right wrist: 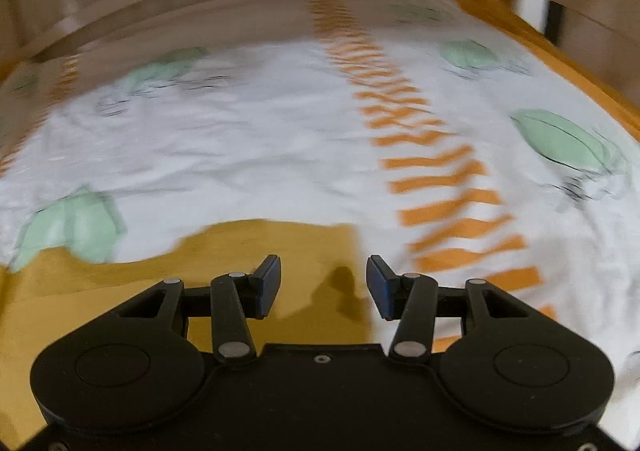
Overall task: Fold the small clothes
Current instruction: 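Lift the sleeve with the right tool, lay it across the body, release, then move the left tool to the other sleeve cuff and grasp it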
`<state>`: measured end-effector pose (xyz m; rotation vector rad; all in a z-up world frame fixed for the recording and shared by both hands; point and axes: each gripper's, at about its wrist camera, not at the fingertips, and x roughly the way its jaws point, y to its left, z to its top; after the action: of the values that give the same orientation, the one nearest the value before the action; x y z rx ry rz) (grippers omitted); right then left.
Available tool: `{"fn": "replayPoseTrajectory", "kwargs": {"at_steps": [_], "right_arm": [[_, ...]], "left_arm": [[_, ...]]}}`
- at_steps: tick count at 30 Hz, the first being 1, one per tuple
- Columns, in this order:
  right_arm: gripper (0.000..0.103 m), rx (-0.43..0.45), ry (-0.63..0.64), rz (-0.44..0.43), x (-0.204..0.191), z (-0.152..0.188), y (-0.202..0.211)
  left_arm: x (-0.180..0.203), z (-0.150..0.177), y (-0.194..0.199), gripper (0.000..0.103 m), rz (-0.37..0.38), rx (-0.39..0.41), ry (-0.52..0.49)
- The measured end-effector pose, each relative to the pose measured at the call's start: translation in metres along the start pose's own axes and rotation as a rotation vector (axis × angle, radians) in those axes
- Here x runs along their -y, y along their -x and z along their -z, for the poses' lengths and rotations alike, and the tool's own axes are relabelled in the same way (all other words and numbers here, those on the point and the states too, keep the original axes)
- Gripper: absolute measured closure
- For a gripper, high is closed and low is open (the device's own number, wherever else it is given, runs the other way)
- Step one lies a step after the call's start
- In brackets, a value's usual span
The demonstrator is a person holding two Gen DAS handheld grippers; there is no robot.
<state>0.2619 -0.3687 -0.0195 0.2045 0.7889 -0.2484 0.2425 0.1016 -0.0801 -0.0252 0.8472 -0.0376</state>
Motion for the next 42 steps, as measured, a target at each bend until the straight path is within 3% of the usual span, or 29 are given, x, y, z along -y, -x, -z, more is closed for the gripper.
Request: {"fn": "replayPoseTrajectory", "kwargs": {"at_steps": [8,9,10,11,18,20,23,25,27,29,31,35,42], "right_arm": [[0.047,-0.049,-0.048,-0.035,0.016,0.012,-0.030],[0.050,-0.052,-0.056,-0.049,0.017,0.014,-0.033],[0.078,-0.056,-0.060,-0.059,0.017,0.016,-0.034],[0.095,-0.065,-0.054,-0.072,0.017,0.018,-0.036],[0.095,-0.057,-0.088,0.012,0.030,0.019,-0.040],[0.091,-0.038,-0.054,0.029,0.024,0.020,-0.037],[0.075,0.012,-0.059,0.026,0.017,0.020,-0.023],[0.047,0.054,-0.055,0.005,0.010,0.022,-0.008],[0.036,0.081,-0.036,-0.033,0.001,0.024,0.005],[0.036,0.100,-0.018,-0.089,-0.012,0.030,0.021],[0.024,0.105,-0.016,-0.164,-0.025,0.039,0.035],[0.012,0.093,-0.029,-0.298,-0.052,0.059,0.051],[0.004,0.067,-0.045,-0.388,-0.085,0.102,0.056]], "left_arm": [[0.002,0.003,-0.001,0.011,-0.004,0.014,0.005],[0.002,0.003,-0.001,0.011,-0.003,0.013,0.006],[0.003,0.003,-0.002,0.010,-0.003,0.011,0.004],[0.003,0.002,-0.002,0.010,-0.004,0.009,0.001],[0.004,0.002,-0.003,0.010,-0.008,0.006,-0.012],[0.003,0.003,-0.002,0.010,-0.004,0.009,-0.010],[0.002,0.003,0.000,0.011,0.003,0.011,-0.006],[-0.001,0.004,0.002,0.011,0.014,0.017,0.013],[-0.006,0.005,0.005,0.011,0.040,0.030,0.036],[-0.012,0.005,0.008,0.012,0.067,0.034,0.063],[-0.017,0.004,0.012,0.012,0.082,0.037,0.090],[-0.029,-0.002,0.017,0.012,0.089,0.043,0.124],[-0.073,-0.019,0.033,0.012,0.001,0.110,0.221]]}}
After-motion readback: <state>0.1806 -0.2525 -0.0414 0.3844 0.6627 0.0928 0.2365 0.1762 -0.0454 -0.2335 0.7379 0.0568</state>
